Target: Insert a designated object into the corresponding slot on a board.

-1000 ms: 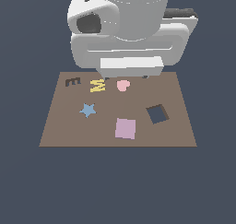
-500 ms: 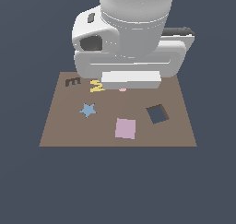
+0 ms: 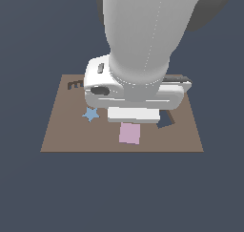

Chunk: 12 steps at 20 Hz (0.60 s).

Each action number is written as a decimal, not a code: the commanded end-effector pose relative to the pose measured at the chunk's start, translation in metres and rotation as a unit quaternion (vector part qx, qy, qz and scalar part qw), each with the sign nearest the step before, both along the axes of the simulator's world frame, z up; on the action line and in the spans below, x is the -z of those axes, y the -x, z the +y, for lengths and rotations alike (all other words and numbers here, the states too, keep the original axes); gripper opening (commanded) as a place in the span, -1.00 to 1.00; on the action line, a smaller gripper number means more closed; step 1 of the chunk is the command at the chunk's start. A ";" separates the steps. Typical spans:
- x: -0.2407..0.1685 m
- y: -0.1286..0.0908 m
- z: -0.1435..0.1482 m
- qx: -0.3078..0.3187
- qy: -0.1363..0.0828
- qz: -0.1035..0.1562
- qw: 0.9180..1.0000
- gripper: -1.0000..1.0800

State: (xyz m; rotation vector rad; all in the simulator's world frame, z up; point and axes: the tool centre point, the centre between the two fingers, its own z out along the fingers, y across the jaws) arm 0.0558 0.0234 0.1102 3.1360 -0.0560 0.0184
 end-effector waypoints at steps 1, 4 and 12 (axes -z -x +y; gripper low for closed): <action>0.016 -0.010 0.000 0.010 -0.001 0.001 1.000 0.92; 0.032 -0.021 0.001 0.020 -0.001 0.003 1.000 0.92; 0.056 -0.038 0.000 0.035 -0.003 0.005 0.999 0.92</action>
